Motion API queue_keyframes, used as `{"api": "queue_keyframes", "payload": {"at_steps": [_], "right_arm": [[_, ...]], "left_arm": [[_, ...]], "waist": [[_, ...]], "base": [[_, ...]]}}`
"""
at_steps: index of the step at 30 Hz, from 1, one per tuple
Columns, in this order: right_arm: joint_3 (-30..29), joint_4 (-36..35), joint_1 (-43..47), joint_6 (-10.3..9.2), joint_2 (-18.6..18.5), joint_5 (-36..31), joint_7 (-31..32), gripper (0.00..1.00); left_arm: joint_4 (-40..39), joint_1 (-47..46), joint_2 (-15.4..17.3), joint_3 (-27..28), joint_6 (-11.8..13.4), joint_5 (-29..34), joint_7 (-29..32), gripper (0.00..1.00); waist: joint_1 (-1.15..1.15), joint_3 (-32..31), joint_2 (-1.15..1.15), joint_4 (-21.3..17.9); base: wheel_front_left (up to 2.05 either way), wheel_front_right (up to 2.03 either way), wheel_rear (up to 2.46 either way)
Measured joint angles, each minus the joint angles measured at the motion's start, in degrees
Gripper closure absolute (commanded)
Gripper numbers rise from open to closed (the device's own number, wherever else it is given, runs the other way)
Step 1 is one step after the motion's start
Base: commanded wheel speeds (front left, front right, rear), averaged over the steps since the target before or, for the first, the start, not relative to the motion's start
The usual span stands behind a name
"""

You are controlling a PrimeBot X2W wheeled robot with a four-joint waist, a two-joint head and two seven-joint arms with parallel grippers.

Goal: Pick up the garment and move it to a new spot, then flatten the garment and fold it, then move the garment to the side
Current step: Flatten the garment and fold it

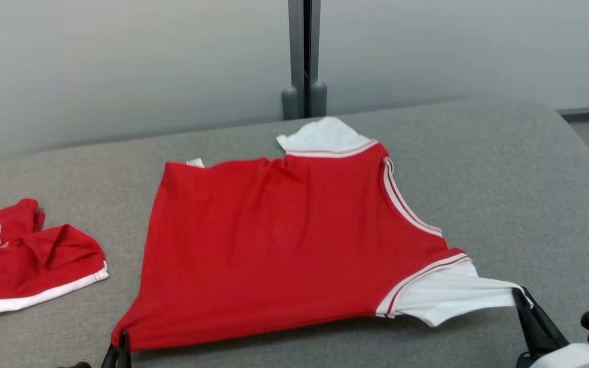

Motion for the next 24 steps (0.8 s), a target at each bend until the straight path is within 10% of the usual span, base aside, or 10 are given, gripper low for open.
{"api": "queue_keyframes", "payload": {"at_steps": [10,24], "right_arm": [[-0.12,-1.99,-2.44,0.0,-1.33,-0.29,-0.01,1.0],[1.2,12.27,-27.14,-0.12,0.07,-3.94,-0.1,1.0]], "left_arm": [[-5.33,-0.17,0.1,-0.91,-0.03,2.07,-0.01,1.0],[9.24,-24.76,0.24,-5.44,-0.78,4.88,-0.01,1.0]], "waist": [[0.0,0.34,0.0,2.4],[0.0,12.64,0.0,3.48]], "base": [[0.0,0.0,0.0],[0.0,0.0,0.0]]}}
